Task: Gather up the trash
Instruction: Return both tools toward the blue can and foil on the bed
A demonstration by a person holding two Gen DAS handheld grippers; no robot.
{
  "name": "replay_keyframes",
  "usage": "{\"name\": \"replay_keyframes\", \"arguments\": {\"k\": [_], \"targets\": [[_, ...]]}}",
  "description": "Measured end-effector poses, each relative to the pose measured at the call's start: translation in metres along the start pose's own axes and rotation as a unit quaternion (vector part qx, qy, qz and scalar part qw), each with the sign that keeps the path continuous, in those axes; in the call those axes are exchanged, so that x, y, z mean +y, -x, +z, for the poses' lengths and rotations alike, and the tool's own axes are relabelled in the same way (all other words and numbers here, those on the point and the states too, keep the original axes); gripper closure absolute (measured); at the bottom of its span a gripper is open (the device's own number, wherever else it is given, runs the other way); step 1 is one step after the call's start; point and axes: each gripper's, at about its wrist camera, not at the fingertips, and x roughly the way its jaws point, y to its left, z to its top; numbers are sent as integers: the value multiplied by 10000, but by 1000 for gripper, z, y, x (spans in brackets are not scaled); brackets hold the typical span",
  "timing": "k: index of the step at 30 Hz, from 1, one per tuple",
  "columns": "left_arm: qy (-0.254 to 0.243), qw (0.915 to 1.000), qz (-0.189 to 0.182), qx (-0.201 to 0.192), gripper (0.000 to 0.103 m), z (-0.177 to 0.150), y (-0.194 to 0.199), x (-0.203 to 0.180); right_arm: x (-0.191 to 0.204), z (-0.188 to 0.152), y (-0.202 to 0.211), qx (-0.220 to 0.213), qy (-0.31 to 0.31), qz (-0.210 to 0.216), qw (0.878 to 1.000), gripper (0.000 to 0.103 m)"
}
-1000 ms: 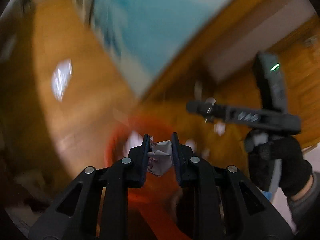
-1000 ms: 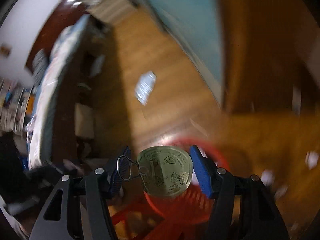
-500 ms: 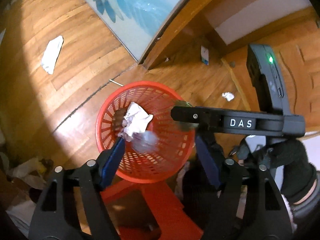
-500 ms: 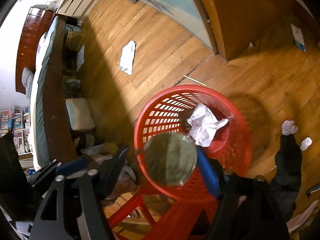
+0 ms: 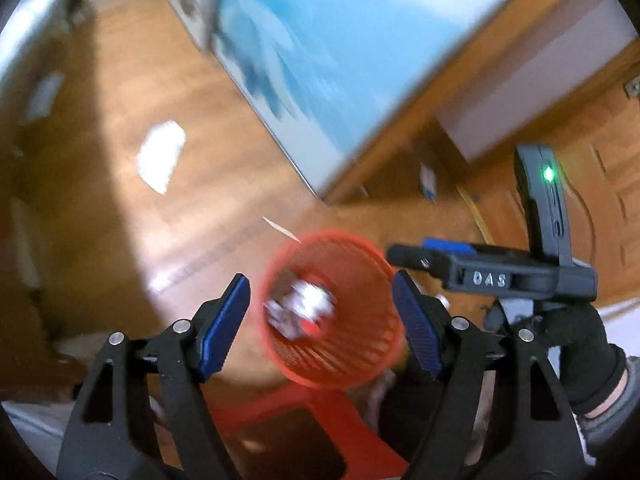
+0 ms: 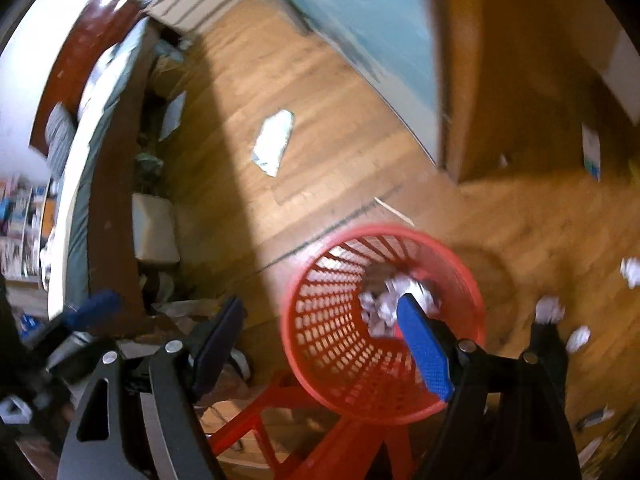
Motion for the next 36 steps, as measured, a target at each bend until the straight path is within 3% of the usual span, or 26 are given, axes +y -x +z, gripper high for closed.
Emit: {"name": "replay_keyframes", "arguments": {"k": [4, 8, 12, 17, 23, 29, 36], "targets": [[413, 9947, 505, -796, 30, -2, 74, 45, 71, 19, 16, -258, 613, 141, 9977, 24], [887, 9791, 1124, -1446, 27, -14, 145, 97, 153, 34, 34, -613, 1273, 337, 9894, 24], [1306, 9533, 1742, -2093, 25, -44, 210, 154, 243, 29, 48, -1276, 2309, 58, 9646, 23], [1804, 9192, 2385, -2561, 24, -83, 259, 217, 349, 9, 46, -1563, 3095, 434, 9370, 20], [2369, 8898, 2697, -2817, 24, -137, 282, 277, 453, -36, 29, -1824, 3656, 836, 9089, 20], [2717, 8759, 2735, -2903, 24, -173, 292, 311, 508, -84, 2, -1667, 3789, 1150, 9030, 20], [2844, 8672, 2787, -2991, 24, -200, 306, 319, 527, -109, -10, -1718, 4000, 1113, 8934, 20]]}}
